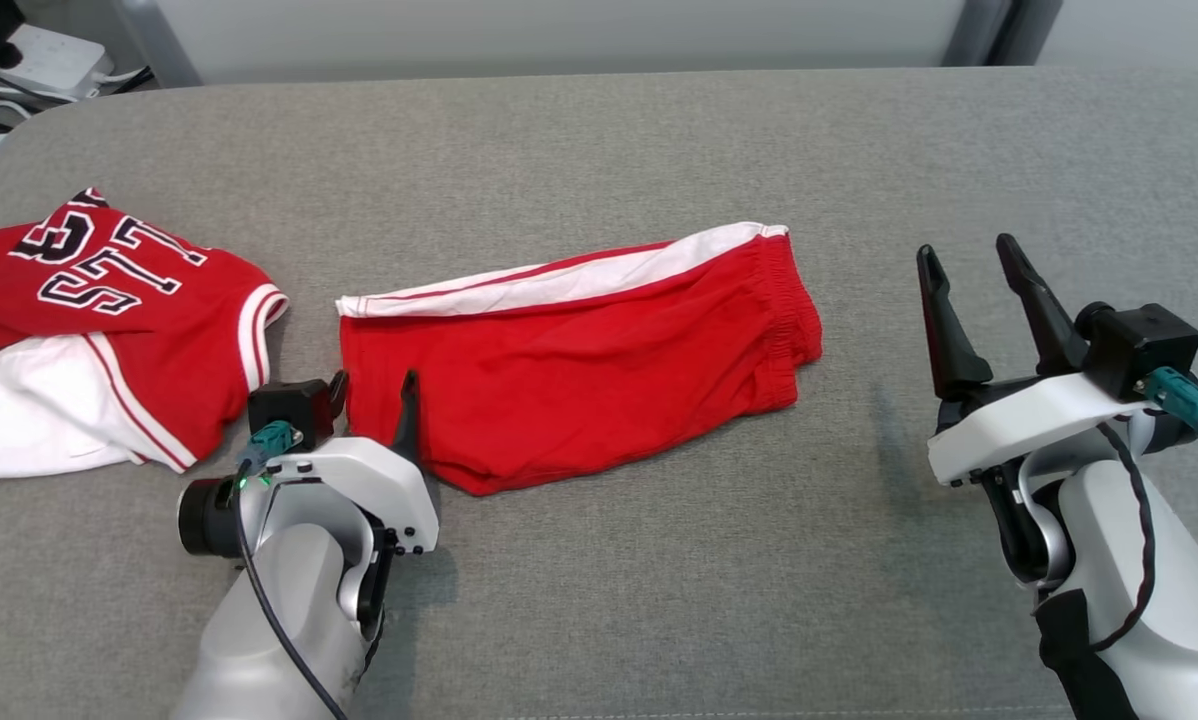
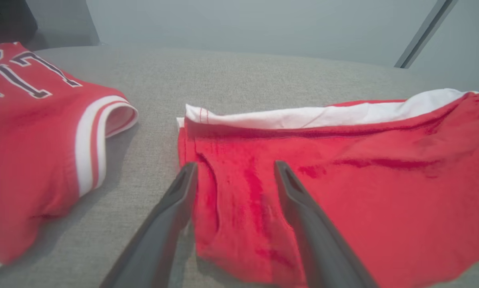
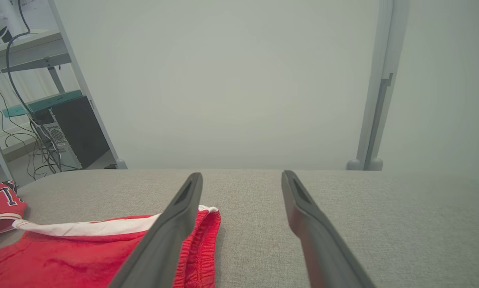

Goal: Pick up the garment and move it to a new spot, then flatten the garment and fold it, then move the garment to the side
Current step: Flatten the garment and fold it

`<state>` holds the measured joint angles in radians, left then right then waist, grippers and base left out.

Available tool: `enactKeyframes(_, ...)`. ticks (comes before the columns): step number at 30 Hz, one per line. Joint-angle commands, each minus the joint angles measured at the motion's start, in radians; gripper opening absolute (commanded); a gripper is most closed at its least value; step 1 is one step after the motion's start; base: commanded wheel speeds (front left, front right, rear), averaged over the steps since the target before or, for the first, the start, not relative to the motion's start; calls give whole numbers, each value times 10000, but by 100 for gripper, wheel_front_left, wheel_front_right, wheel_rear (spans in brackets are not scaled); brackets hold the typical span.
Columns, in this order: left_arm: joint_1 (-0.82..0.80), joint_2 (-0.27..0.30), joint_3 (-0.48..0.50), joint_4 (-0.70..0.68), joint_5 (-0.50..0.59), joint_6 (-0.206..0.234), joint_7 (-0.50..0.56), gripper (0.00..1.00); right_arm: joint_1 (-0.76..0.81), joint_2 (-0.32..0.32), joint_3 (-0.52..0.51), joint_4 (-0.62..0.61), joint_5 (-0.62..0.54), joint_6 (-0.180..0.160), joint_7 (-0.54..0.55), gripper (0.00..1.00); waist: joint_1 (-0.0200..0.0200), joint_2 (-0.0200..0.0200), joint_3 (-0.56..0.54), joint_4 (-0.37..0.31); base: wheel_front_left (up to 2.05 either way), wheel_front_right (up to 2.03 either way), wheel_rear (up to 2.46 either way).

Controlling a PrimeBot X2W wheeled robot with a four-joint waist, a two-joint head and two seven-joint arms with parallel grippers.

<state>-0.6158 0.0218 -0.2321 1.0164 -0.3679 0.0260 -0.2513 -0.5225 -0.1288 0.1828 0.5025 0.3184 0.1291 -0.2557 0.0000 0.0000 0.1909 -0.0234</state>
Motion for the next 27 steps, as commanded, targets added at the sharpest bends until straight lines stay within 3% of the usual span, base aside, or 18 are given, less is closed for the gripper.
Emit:
enactKeyframes(1,189,312,194,-571,271,188,-104,100,-10,31,304,-137,121,16,-61,100,0,0,19,177,0,0,0)
enactKeyframes(6,552,397,307,-1465,695,299,-104,100,-258,2,578,554,83,16,-61,100,0,0,75,628,0,0,0)
enactKeyframes(17,1103,316,411,-2423,894,109,-104,100,-1553,-43,1095,3028,356,16,-61,100,0,0,444,1770,0,0,0)
enactKeyframes(27,1119,288,225,-2835,768,45,-105,100,-2269,35,365,4886,-120,16,-61,100,0,0,999,2309,0,0,0)
